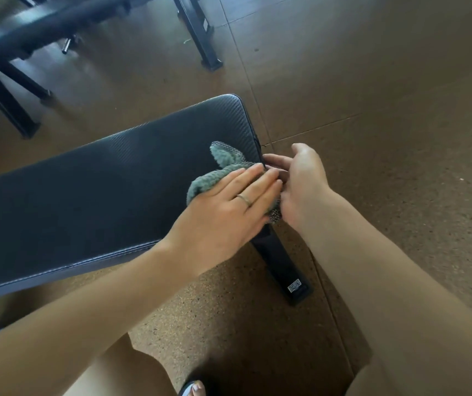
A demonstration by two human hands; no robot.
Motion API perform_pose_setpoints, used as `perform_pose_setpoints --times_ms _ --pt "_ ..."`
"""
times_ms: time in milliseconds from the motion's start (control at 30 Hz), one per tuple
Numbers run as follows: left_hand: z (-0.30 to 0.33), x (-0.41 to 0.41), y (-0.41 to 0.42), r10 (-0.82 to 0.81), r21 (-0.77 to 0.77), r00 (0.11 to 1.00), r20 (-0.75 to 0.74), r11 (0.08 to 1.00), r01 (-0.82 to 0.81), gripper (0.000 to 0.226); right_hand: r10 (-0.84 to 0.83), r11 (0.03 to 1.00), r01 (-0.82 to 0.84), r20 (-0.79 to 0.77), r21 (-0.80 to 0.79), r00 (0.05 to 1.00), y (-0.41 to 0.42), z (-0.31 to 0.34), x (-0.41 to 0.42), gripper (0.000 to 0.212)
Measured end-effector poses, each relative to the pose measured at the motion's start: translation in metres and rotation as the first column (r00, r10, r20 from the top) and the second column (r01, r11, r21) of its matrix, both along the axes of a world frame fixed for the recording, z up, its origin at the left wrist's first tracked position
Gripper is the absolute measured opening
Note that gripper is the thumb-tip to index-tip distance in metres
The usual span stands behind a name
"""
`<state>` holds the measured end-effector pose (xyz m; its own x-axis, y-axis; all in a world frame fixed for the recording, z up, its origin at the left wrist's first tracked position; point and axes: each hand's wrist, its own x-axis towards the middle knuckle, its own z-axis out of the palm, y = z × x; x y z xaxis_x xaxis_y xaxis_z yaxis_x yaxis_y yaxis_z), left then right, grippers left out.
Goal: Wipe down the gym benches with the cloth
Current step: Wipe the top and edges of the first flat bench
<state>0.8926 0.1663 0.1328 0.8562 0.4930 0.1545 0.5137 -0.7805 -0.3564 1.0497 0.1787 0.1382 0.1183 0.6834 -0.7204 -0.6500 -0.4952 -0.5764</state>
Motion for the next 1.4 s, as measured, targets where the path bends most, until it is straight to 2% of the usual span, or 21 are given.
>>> perform_pose_setpoints --times_ms 133,267,333,400,500,567,600,633,667,700,733,800,867,900,933,1033,1067,1100,1200,1300,1400 --pt "0.007 0.033 0.016 0.039 -0.127 0.998 -0.039 0.991 -0.043 0.041 -0.003 1.000 0.003 0.058 0.006 0.998 0.007 -0.009 0.015 0.057" --pt "0.023 0.054 0.042 0.218 -0.352 0.969 -0.113 0.904 -0.244 0.045 -0.080 0.996 0.078 0.053 0.038 0.995 0.008 -0.014 0.020 0.051" --pt "0.027 0.062 0.075 0.296 -0.381 0.942 -0.159 0.862 -0.335 0.044 -0.072 0.995 0.066 0.079 0.071 0.994 0.009 -0.010 0.017 0.046" --pt "0.026 0.068 0.103 0.352 -0.372 0.915 -0.196 0.836 -0.402 0.045 -0.034 0.995 0.014 0.212 0.094 0.977 0.010 -0.005 0.012 0.042" --pt "0.017 0.070 0.116 0.381 -0.392 0.903 -0.200 0.814 -0.430 0.044 -0.067 0.979 -0.035 0.484 0.199 0.873 0.011 -0.001 0.009 0.041" --pt "0.017 0.065 0.111 0.373 -0.480 0.925 -0.073 0.800 -0.360 0.045 -0.122 0.950 -0.079 0.592 0.302 0.797 0.008 0.003 0.009 0.040" --pt "0.020 0.061 0.108 0.389 -0.577 0.920 0.052 0.763 -0.290 0.048 -0.133 0.932 -0.118 0.628 0.342 0.767 0.005 0.006 0.008 0.042" --pt "0.024 0.056 0.105 0.450 -0.709 0.870 0.201 0.680 -0.188 0.051 -0.128 0.915 -0.175 0.670 0.365 0.731 0.003 0.010 0.007 0.044" --pt "0.031 0.050 0.101 0.561 -0.830 0.760 0.328 0.555 -0.051 0.054 -0.119 0.893 -0.238 0.711 0.381 0.693 0.002 0.013 0.004 0.045" --pt "0.040 0.044 0.097 0.669 -0.889 0.618 0.414 0.442 0.118 0.055 -0.105 0.869 -0.306 0.751 0.388 0.652 0.003 0.014 0.000 0.046" --pt "0.049 0.037 0.093 0.739 -0.874 0.468 0.485 0.404 0.268 0.056 -0.084 0.840 -0.383 0.789 0.384 0.608 0.005 0.015 -0.004 0.046" --pt "0.060 0.019 0.089 0.784 -0.777 0.196 0.589 0.482 0.406 0.051 0.015 0.752 -0.591 0.888 0.293 0.459 0.010 0.016 -0.012 0.048" --pt "0.062 0.000 0.085 0.763 -0.726 0.047 0.644 0.591 0.352 0.035 0.096 0.653 -0.752 0.974 0.094 0.206 0.017 0.015 -0.022 0.051" --pt "0.059 -0.010 0.082 0.744 -0.727 0.045 0.667 0.636 0.259 0.029 0.111 0.642 -0.767 0.987 0.018 0.116 0.020 0.014 -0.027 0.052" --pt "0.053 -0.020 0.079 0.727 -0.732 0.092 0.680 0.667 0.142 0.025 0.117 0.665 -0.746 0.990 -0.022 0.075 0.023 0.013 -0.032 0.052" --pt "0.031 -0.039 0.080 0.728 -0.711 0.277 0.628 0.681 -0.177 0.030 0.141 0.705 -0.689 0.985 -0.167 -0.094 0.037 0.005 -0.049 0.068" --pt "0.024 -0.043 0.082 0.721 -0.672 0.323 0.613 0.691 -0.266 0.034 0.143 0.698 -0.678 0.973 -0.230 -0.183 0.043 0.000 -0.053 0.079" --pt "0.018 -0.045 0.083 0.698 -0.604 0.380 0.607 0.716 -0.350 0.038 0.160 0.696 -0.664 0.960 -0.274 -0.228 0.048 -0.004 -0.055 0.079" --pt "0.005 -0.050 0.085 0.671 -0.434 0.517 0.532 0.740 -0.513 0.047 0.221 0.721 -0.627 0.955 -0.296 -0.196 0.063 -0.007 -0.055 0.066" --pt "-0.002 -0.049 0.087 0.764 -0.483 0.522 0.379 0.645 -0.593 0.053 0.217 0.733 -0.614 0.956 -0.293 -0.196 0.088 -0.002 -0.055 0.066" --pt "-0.003 -0.047 0.089 0.777 -0.473 0.534 0.332 0.628 -0.618 0.054 0.257 0.689 -0.625 0.930 -0.366 -0.262 0.127 0.006 -0.057 0.061"
